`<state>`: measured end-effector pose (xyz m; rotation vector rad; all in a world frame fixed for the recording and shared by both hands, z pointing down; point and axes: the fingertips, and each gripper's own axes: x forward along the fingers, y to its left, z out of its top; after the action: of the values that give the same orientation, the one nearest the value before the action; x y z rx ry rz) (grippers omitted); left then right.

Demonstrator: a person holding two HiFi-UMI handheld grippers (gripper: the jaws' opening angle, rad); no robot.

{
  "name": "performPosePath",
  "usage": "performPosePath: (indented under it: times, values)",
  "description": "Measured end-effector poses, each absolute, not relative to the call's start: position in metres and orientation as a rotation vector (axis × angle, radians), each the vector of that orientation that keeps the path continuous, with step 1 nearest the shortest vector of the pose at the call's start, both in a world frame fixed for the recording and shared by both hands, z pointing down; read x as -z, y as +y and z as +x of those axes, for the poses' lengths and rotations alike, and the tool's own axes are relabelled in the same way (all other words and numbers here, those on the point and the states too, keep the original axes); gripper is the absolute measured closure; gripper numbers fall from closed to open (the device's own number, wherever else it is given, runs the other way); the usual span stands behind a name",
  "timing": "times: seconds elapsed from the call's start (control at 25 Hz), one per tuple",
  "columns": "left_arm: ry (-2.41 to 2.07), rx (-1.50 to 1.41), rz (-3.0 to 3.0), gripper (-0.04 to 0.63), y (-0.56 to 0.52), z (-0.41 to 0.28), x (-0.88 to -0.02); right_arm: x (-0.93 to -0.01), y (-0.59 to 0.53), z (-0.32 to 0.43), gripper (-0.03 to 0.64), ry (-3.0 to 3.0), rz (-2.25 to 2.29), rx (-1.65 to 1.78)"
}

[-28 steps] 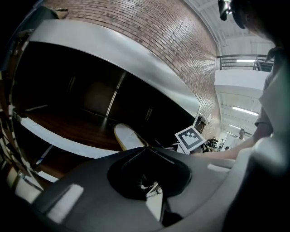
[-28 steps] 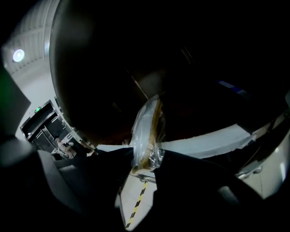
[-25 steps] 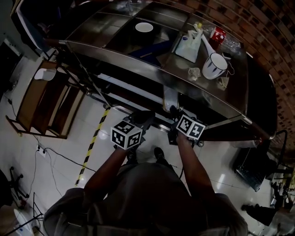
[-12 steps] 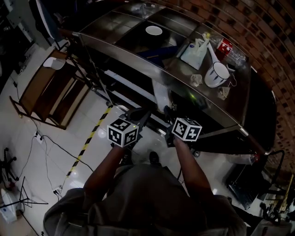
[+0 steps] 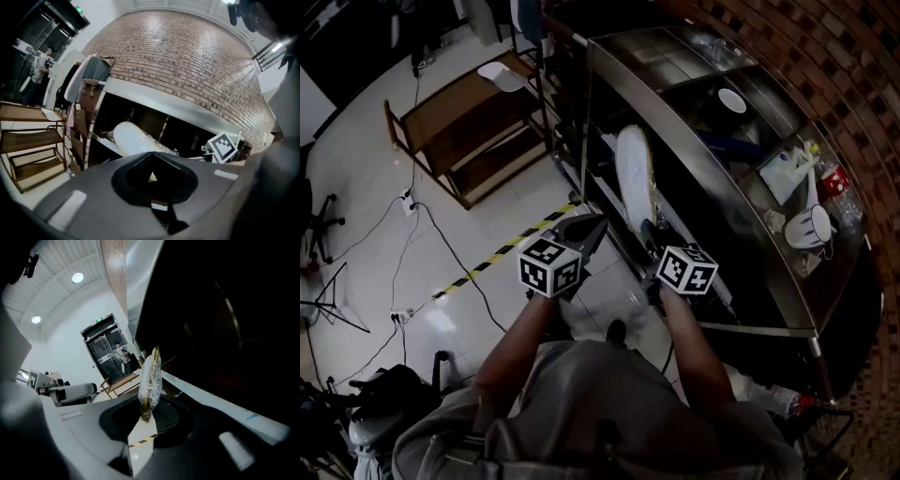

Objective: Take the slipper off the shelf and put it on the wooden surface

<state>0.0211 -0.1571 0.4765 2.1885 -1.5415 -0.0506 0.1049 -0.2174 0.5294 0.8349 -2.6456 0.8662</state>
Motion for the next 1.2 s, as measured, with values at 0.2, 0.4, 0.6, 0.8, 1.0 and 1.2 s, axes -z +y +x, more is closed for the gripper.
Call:
performPosePath:
  times: [0.2, 0.4, 0.6, 0.8, 1.0, 1.2]
  values:
    - [-1.661, 0.086, 2.109, 0.591, -0.136, -0.069, -0.478, -0.529, -0.209, 0.019, 0.56, -2.664, 0.718, -0.824]
    - [-1.744, 0.117, 2.055, 0.592, -0.12, -0.162, -0.48, -0.517, -0.202, -0.075, 0.56, -2.708, 0.63, -0.79]
    - [-1.801, 0.142, 2.018, 0.591, -0.113, -0.235, -0.475, -0.504, -0.199, -0.156, 0.56, -2.741, 0.551, -0.763]
    - [-1.862, 0.175, 1.965, 0.592, -0.115, -0.297, -0.474, -0.498, -0.2, -0.225, 0.56, -2.751, 0.45, -0.737]
    - [-1.924, 0.191, 1.899, 0.591, -0.136, -0.352, -0.479, -0.497, -0.224, -0.285, 0.56, -2.763, 0.353, -0.721]
    - [-1.985, 0.174, 1.831, 0.591, -0.172, -0.404, -0.486, -0.503, -0.262, -0.346, 0.56, -2.773, 0.256, -0.687]
